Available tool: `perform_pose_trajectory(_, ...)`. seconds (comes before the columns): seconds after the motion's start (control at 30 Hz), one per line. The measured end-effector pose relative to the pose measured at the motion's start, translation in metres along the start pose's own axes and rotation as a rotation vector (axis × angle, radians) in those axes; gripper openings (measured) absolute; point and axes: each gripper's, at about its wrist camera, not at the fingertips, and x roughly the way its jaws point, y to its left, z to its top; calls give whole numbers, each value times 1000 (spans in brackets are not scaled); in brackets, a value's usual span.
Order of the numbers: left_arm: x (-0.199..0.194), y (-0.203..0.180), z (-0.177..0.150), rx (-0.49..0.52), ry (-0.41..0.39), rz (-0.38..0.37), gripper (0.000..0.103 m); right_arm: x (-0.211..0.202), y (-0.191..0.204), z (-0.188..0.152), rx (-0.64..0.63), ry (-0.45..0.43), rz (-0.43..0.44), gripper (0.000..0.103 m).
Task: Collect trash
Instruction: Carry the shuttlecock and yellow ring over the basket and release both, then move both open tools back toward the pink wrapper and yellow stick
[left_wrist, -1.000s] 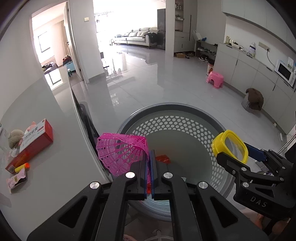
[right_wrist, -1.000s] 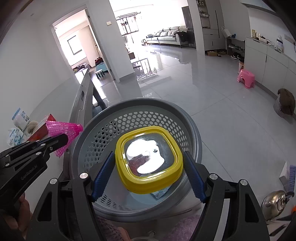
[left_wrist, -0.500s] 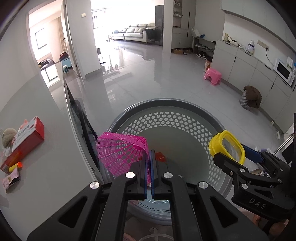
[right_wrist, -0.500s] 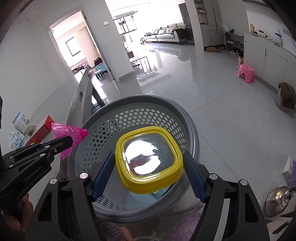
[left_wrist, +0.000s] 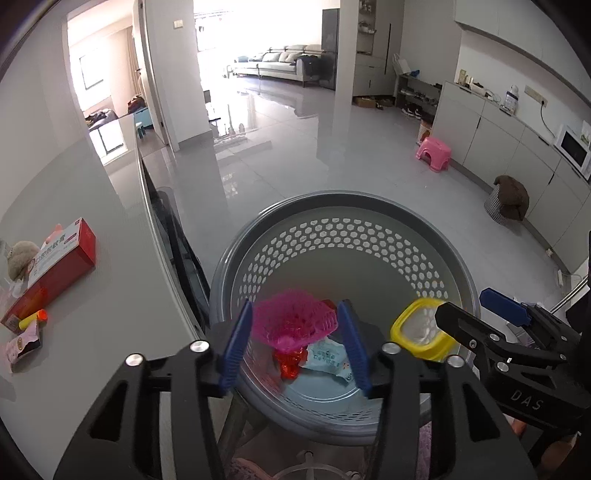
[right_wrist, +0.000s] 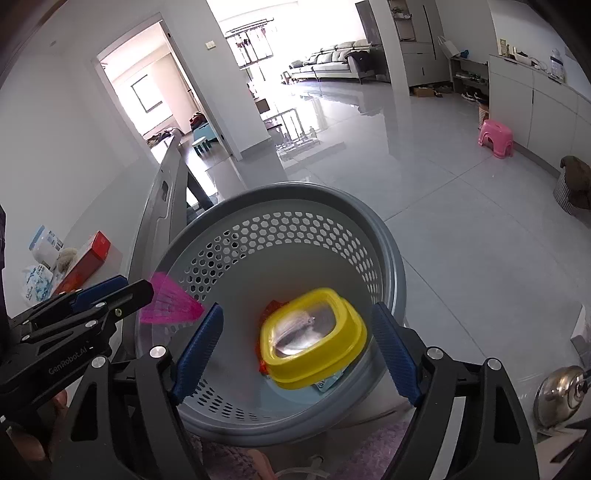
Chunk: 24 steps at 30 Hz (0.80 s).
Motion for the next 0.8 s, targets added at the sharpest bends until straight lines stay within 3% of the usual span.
perform_pose_trajectory(0.4,-4,8,-5,-17,3,15,56,-1,4,-2,0,4,-5,79)
perform_pose_trajectory(0.8,-14,24,-11,-49,-11,43,70,-4,15,-4,-18,10,2,79)
